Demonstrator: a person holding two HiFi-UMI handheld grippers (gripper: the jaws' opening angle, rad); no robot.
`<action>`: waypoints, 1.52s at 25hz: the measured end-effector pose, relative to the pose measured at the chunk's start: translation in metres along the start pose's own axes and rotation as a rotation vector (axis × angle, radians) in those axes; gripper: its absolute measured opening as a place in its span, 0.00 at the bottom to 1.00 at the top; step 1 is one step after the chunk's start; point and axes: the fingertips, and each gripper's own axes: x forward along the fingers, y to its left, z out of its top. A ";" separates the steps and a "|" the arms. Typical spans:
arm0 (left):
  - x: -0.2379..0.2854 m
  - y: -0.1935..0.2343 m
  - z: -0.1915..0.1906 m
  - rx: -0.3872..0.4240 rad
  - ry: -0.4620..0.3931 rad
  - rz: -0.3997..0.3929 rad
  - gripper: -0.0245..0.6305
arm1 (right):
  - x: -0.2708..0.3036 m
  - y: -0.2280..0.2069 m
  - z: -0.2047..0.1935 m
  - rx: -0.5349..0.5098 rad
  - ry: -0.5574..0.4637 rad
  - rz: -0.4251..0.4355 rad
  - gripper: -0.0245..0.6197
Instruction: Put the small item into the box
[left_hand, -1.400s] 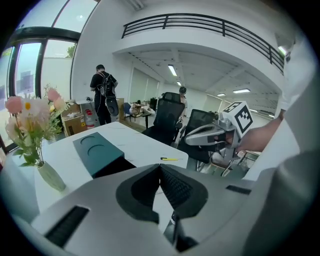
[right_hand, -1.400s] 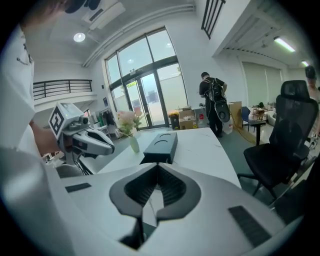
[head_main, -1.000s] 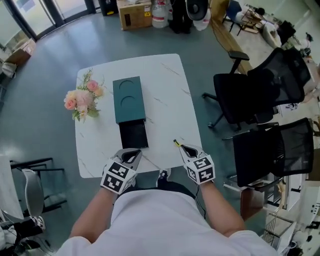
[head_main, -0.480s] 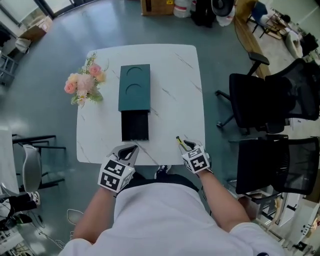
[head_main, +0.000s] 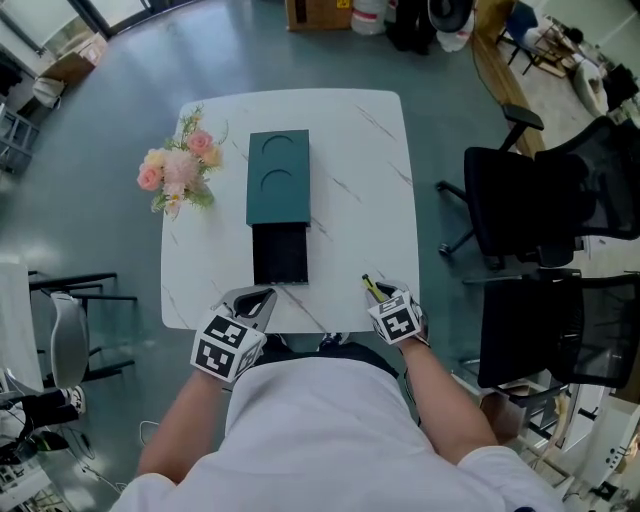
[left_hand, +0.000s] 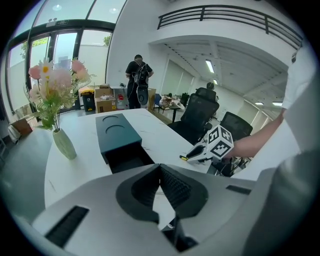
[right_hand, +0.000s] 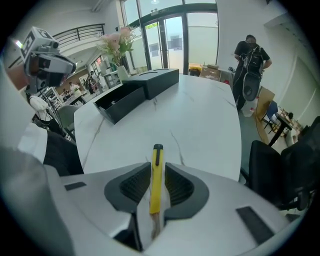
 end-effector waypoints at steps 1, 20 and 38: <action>-0.002 0.003 0.000 0.005 0.003 -0.005 0.06 | 0.000 0.001 0.000 0.001 0.009 -0.006 0.20; -0.023 0.059 -0.004 0.050 0.007 -0.089 0.06 | 0.000 0.002 0.002 0.048 0.110 -0.129 0.15; -0.047 0.094 -0.014 0.014 -0.045 -0.075 0.06 | -0.019 0.017 0.041 0.101 0.010 -0.192 0.15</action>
